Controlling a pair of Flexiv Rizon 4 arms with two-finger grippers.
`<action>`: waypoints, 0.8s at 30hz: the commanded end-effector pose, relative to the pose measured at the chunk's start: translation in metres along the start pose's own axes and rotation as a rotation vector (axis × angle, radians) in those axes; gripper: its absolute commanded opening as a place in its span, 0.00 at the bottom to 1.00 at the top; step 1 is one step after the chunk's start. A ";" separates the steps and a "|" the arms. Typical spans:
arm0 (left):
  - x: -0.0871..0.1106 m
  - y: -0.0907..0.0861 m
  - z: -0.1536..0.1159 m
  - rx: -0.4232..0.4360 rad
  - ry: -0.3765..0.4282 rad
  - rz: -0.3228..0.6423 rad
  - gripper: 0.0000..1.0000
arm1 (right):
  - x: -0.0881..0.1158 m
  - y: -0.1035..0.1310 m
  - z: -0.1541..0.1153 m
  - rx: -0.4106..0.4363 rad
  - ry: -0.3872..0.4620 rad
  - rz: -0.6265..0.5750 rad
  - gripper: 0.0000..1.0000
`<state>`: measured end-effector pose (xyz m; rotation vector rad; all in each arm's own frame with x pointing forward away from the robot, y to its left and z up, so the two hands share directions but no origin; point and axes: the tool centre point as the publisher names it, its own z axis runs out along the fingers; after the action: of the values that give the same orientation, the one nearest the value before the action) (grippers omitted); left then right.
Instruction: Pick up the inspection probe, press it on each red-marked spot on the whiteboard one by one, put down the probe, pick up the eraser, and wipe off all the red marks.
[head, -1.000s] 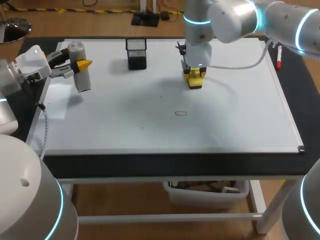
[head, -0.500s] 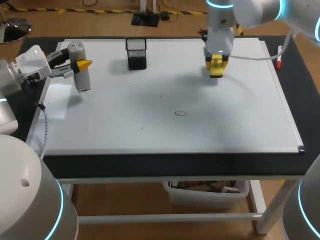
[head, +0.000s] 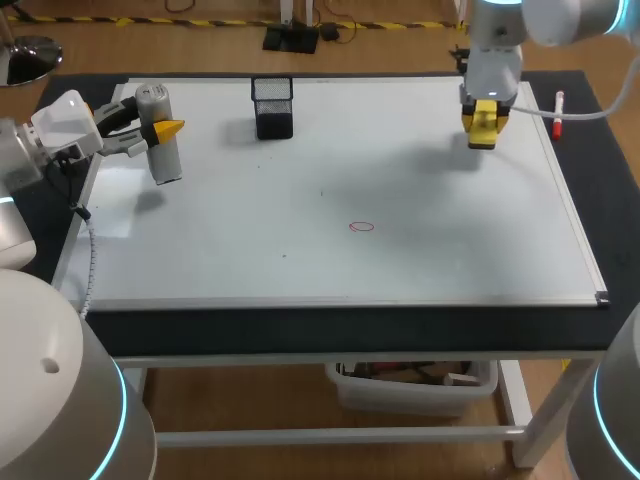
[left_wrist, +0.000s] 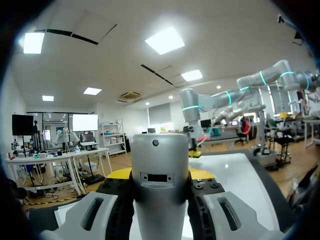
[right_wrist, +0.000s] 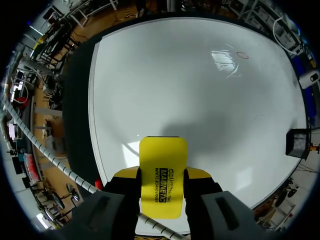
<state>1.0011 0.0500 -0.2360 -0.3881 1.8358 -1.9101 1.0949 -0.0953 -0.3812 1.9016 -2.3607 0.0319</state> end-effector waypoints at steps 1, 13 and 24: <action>0.001 0.000 0.001 0.002 -0.004 0.003 0.00 | 0.007 0.000 -0.006 0.002 0.005 0.012 0.00; 0.001 0.000 0.001 0.002 -0.004 0.003 0.00 | 0.007 0.000 -0.006 0.002 0.005 0.012 0.00; 0.047 -0.007 0.015 0.039 0.114 0.008 0.00 | 0.007 0.000 -0.006 0.002 0.005 0.012 0.00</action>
<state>0.9767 0.0192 -0.2322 -0.2919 1.8663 -1.9773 1.0933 -0.1008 -0.3769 1.8846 -2.3740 0.0368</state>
